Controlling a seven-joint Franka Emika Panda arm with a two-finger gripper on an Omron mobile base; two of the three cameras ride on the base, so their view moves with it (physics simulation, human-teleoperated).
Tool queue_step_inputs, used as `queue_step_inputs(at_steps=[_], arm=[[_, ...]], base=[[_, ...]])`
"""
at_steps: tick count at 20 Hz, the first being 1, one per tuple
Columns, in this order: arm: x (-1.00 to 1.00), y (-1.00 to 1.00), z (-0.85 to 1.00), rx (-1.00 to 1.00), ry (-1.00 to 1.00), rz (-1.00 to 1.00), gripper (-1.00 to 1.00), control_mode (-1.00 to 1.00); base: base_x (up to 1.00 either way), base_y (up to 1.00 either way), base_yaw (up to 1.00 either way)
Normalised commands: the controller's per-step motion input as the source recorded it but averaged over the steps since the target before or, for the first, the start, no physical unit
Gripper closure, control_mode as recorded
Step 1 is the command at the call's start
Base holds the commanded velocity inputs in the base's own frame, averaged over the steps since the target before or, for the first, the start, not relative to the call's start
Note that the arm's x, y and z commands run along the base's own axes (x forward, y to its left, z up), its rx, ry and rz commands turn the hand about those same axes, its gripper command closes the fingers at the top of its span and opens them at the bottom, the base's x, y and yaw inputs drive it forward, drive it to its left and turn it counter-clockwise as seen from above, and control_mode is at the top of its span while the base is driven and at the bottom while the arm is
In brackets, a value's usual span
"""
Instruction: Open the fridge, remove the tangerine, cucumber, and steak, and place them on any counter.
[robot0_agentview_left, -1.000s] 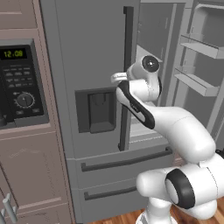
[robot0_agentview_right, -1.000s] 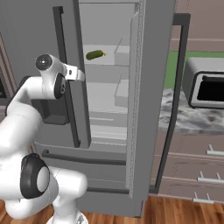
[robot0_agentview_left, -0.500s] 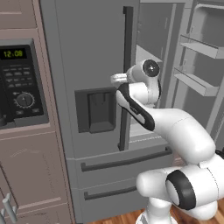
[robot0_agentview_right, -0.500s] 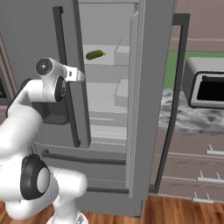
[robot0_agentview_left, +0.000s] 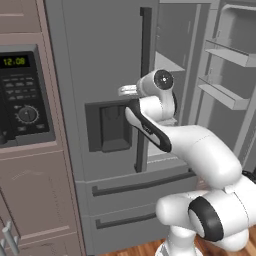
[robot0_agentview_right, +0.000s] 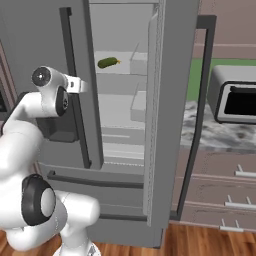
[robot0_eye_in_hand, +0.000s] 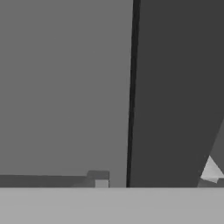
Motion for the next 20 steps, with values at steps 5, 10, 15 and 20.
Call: queue_step_inputs(at_steps=[5, 10, 15, 20], arm=[[-0.72, 0.60, 0.03, 0.00, 0.00, 0.01, 1.00, -1.00], [-1.00, 0.55, 0.03, 0.00, 0.00, 0.00, 1.00, -1.00], [-1.00, 0.54, 0.12, 0.00, 0.00, 0.03, 1.00, -1.00], [-1.00, 0.72, 0.18, 0.00, 0.04, 0.08, 1.00, -1.00]], base=[[0.00, 0.00, 0.00], [0.00, 0.00, 0.00], [0.00, 0.00, 0.00], [0.00, 0.00, 0.00]])
